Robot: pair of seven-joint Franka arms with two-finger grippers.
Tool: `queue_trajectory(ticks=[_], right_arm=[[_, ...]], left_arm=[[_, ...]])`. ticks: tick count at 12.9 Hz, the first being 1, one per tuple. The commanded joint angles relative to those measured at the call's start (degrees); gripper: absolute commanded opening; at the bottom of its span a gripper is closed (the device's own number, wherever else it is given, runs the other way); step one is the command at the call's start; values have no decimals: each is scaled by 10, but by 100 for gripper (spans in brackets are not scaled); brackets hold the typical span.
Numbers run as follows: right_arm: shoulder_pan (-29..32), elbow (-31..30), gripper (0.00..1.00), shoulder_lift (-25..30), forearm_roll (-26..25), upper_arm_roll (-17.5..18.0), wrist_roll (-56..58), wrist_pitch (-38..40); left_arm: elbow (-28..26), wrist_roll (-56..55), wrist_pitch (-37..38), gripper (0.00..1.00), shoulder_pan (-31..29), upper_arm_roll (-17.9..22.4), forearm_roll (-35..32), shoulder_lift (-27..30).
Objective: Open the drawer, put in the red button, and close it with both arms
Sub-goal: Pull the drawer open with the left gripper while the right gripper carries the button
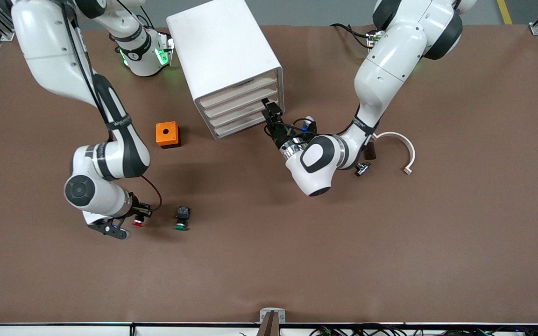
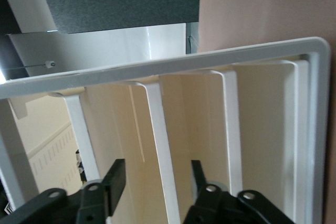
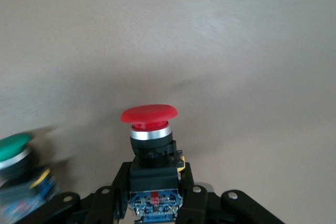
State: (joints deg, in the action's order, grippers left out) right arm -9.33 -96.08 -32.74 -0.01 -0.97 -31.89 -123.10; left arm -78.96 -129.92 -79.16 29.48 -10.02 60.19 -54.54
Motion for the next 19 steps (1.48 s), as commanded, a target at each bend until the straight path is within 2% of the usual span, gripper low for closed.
queue_trajectory(ticks=[1, 3, 6, 10, 14, 19], right_arm=[[-38, -22, 0, 104, 9, 4, -111, 82], [-71, -25, 0, 137, 53, 7, -193, 96], [-133, -25, 0, 152, 59, 8, -329, 92], [-204, -25, 0, 159, 59, 9, -469, 77], [-253, -25, 0, 163, 59, 8, -550, 75], [-289, -25, 0, 165, 59, 8, -606, 77]], left_arm=[[2, -21, 8, 55, 20, 1, 18, -11], [1, -22, 8, 49, 34, 1, 18, -14], [-1, -50, 9, 28, 53, 1, 19, -14], [-7, -57, 10, 13, 53, 1, 38, -14], [-4, -56, 10, 5, 39, 2, 38, -14], [-4, -57, 9, 5, 5, 7, 37, -14]])
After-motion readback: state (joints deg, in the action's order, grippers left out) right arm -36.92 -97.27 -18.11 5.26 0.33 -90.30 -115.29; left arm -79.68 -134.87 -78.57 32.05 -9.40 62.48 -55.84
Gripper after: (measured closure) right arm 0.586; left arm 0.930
